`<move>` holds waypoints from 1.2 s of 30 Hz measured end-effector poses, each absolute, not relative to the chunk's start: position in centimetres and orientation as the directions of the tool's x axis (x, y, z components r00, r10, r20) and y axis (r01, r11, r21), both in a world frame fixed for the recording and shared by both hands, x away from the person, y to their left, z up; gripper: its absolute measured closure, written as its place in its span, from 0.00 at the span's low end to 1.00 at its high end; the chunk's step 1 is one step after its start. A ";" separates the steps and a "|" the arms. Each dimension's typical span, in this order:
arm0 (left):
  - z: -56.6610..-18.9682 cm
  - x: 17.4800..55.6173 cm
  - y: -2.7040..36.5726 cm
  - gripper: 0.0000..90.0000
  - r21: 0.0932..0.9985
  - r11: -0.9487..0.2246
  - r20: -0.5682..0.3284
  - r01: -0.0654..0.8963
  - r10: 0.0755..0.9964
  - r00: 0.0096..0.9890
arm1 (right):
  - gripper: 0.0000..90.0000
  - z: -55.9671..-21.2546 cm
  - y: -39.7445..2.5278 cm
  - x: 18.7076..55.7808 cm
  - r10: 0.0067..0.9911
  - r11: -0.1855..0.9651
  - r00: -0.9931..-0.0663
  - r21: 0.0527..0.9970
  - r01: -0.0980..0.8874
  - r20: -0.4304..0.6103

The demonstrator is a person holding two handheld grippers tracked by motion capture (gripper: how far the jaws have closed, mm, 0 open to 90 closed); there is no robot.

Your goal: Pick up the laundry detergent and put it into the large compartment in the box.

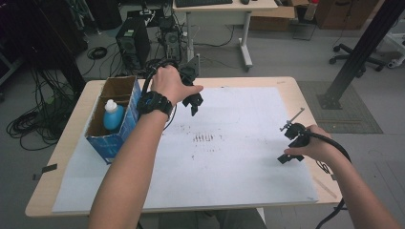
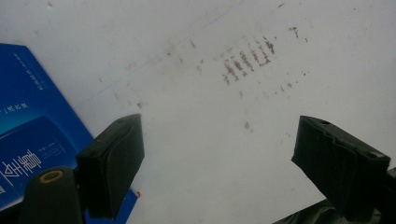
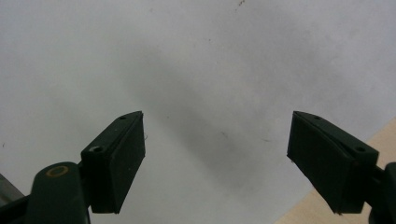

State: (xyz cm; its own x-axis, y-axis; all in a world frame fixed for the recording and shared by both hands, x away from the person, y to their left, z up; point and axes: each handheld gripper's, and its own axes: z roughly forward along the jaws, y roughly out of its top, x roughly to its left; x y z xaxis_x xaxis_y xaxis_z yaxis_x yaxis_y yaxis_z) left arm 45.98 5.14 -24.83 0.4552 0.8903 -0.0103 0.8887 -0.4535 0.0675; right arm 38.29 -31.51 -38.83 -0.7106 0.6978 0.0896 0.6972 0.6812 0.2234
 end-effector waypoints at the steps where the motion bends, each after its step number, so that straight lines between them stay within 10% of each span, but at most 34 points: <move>1: -24.9 46.0 5.1 0.18 0.067 -0.454 -0.009 0.889 0.890 0.455 | 0.21 -38.8 -31.5 38.3 0.699 0.680 -0.710 0.225 0.698 0.092; 36: -25.0 45.6 4.9 0.18 0.066 -0.458 -0.010 0.886 0.888 0.460 | 0.21 -38.9 -31.5 38.0 0.700 0.678 -0.708 0.224 0.701 0.094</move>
State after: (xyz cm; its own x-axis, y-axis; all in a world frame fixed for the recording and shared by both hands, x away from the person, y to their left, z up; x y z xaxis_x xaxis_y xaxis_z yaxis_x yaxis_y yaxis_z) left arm 45.64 4.91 -25.02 0.4600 0.8879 -0.0105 0.8863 -0.4584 0.0661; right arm 37.99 -31.48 -38.94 -0.7075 0.7003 0.0945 0.7006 0.6777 0.2235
